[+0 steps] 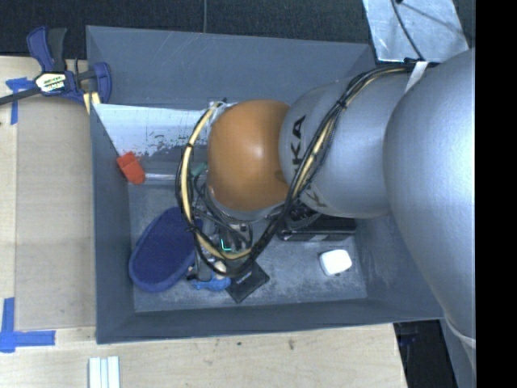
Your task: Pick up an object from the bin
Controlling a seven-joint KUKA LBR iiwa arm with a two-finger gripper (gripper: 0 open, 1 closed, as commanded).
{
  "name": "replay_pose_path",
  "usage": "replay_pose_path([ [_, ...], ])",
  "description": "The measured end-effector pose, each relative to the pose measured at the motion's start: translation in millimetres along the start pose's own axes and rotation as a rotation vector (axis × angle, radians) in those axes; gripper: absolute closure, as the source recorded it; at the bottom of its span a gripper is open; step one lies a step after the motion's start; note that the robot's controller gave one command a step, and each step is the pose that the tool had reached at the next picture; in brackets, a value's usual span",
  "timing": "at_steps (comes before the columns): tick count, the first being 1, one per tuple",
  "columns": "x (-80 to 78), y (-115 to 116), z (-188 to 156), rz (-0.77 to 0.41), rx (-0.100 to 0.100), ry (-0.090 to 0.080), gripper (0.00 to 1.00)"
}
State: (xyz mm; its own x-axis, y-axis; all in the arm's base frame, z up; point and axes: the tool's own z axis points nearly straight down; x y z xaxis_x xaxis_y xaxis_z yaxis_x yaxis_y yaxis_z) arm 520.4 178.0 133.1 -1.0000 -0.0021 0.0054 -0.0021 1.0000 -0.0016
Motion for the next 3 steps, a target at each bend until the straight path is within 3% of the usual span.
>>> replay_pose_path([
  [1, 27.8, -48.1, 62.7, -0.186, -0.002, -0.013, 0.00],
  [3, 25.8, -47.7, 60.9, -0.184, -0.004, -0.017, 0.00],
])
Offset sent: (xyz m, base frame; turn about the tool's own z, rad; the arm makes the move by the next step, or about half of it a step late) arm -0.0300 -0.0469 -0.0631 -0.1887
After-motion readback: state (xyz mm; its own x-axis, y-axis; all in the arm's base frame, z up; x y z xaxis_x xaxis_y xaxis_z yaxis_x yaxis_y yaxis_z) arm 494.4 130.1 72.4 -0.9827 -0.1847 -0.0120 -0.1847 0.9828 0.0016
